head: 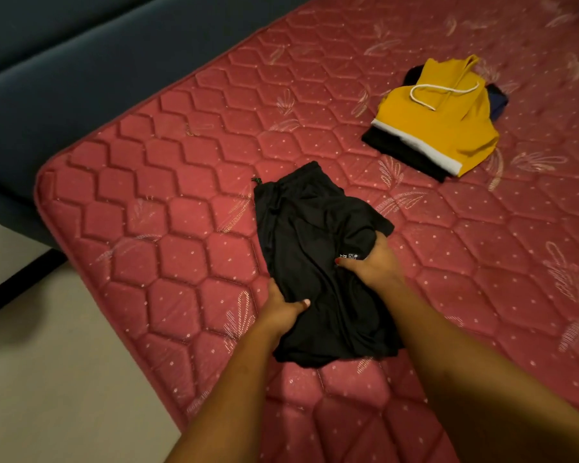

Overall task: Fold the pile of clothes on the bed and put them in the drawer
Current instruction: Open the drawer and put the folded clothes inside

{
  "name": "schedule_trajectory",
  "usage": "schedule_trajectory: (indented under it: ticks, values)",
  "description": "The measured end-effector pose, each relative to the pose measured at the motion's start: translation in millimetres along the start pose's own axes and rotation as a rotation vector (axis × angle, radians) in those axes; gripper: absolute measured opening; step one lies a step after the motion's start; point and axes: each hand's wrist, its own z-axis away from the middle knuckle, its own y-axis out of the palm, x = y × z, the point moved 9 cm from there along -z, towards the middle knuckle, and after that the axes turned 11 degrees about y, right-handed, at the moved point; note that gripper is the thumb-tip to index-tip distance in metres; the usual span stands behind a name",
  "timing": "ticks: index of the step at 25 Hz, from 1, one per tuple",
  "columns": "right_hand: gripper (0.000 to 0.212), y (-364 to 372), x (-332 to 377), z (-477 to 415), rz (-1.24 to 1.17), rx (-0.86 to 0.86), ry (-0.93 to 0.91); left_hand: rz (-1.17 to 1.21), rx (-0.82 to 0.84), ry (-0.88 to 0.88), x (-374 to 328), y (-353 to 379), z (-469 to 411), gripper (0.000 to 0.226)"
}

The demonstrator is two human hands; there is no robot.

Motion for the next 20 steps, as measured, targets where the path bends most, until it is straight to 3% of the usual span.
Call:
schedule_trajectory:
  ticks: [5, 8, 11, 15, 20]
  values:
    - [0.073, 45, 4, 20, -0.182, 0.238, 0.007, 0.392, -0.129, -0.299, 32, -16, 42, 0.026]
    - [0.062, 80, 11, 50, -0.285, 0.458, 0.028, 0.543, -0.159, -0.487, 63, -31, 89, 0.026]
    - [0.054, 114, 18, 94, -0.312, 0.626, 0.051, 0.654, -0.247, -0.477, 81, -59, 128, 0.039]
    - [0.064, 174, 12, 174, -0.256, 0.856, 0.177, 0.864, -0.316, -0.427, 84, -107, 185, 0.048]
    - [0.042, 253, 7, 283, -0.095, 1.093, 0.312, 0.946, -0.373, -0.356, 112, -192, 266, 0.05]
